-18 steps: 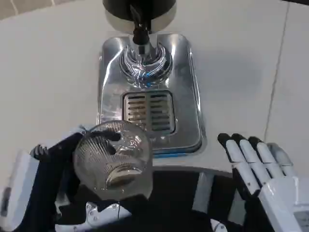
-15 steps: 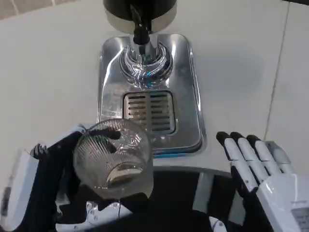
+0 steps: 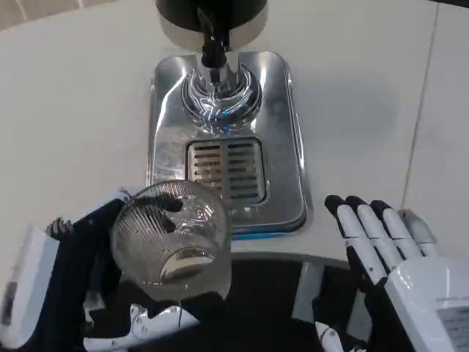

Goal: Grasp the cup under the faucet to collect the drink, then remove the cup.

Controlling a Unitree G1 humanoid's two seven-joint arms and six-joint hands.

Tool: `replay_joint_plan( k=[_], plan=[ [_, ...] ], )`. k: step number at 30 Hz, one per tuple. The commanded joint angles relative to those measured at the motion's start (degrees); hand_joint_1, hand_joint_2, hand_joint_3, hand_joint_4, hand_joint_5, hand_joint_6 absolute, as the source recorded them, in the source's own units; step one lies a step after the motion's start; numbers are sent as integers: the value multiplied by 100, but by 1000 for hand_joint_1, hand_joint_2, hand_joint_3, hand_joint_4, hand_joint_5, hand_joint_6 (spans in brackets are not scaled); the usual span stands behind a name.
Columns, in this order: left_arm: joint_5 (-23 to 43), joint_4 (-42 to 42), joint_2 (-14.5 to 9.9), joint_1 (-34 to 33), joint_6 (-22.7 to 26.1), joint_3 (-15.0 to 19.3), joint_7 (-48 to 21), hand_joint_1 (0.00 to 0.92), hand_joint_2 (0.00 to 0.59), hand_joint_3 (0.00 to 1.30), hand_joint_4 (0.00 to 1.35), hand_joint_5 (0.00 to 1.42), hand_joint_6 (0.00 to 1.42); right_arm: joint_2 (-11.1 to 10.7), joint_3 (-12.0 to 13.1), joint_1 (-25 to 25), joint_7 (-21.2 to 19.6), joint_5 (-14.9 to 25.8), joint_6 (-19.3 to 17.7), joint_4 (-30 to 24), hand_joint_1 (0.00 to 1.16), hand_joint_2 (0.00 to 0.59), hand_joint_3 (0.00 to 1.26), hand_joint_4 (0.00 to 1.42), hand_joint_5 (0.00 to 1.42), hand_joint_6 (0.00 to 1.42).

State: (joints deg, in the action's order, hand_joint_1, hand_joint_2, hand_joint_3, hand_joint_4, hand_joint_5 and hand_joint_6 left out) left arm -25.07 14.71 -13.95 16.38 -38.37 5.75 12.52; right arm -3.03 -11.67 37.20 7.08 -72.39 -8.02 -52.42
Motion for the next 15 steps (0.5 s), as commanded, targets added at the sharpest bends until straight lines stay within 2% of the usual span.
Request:
replay_joint_plan(
  k=[1,7,15],
  plan=[
    [-109,-347,155,-448,112,6,140,760,0,1085,1027,1374,1424,76,2,54,1,-46,96,-26,424,558,0,0,0,0],
    [-384,-1123,285,-1441,452,-39,368,760,0,1085,1026,1374,1424,184,-68,120,5,-149,164,-98,428,558,0,0,0,0],
    [-695,-2246,195,-2540,638,-243,697,760,0,1084,1026,1374,1424,376,-191,147,107,-374,238,-247,432,558,0,0,0,0]
  ],
)
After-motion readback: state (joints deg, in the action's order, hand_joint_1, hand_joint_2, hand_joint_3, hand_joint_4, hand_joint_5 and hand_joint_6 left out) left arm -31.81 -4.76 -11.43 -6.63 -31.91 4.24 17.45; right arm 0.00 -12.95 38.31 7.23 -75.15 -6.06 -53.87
